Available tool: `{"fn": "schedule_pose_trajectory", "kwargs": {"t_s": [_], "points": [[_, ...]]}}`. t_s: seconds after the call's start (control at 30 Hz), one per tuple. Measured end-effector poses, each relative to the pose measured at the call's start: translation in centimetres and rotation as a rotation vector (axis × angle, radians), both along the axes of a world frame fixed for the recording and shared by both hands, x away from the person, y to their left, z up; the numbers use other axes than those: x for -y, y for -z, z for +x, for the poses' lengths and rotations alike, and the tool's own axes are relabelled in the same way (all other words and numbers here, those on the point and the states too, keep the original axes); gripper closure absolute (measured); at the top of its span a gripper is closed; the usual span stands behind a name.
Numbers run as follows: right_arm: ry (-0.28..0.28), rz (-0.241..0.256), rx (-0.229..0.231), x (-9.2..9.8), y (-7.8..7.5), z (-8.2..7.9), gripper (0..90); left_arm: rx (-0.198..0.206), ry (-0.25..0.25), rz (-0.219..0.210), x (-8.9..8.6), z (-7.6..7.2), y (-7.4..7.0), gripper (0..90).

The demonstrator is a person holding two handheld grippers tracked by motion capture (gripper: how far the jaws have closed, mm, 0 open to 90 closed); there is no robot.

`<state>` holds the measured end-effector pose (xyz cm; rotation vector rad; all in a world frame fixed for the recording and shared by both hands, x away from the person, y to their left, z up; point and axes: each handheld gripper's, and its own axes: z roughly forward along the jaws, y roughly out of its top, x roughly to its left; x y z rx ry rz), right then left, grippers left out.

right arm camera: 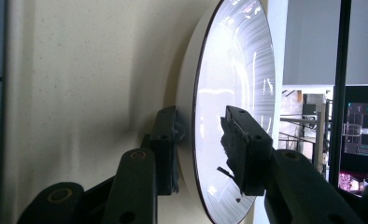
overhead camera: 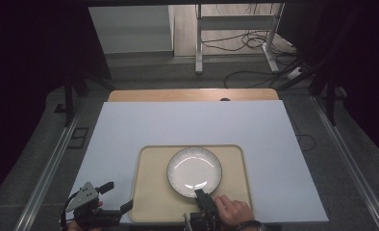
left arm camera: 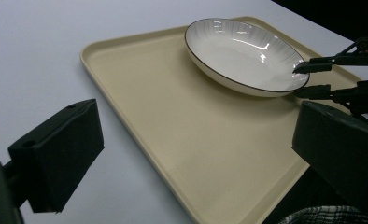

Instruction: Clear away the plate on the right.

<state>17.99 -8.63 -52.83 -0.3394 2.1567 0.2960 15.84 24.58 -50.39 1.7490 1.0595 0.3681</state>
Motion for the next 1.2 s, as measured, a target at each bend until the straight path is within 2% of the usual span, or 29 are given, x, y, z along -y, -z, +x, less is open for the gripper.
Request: {"fn": "schedule_pose_trajectory", "kwargs": {"t_s": [0.27, 0.7, 1.0, 1.2], "points": [[0.000, 0.032, -0.004, 0.5, -0.7, -0.3, 62.5, -0.001, 0.000, 0.000, 0.0, 0.0, 0.0, 1.7], [0.024, 0.101, -0.060, 1.3, -1.6, 0.1, 58.7, 0.000, 0.001, 0.000, 0.0, 0.0, 0.0, 1.7], [0.060, 0.164, -0.093, 2.1, -2.4, 0.7, 55.1, 0.000, 0.003, 0.001, 0.0, 0.0, 0.0, 1.7], [0.073, 0.184, -0.113, 2.4, -2.6, 0.9, 54.0, -0.002, 0.003, 0.000, 0.0, 0.0, 0.0, 1.7]]}}
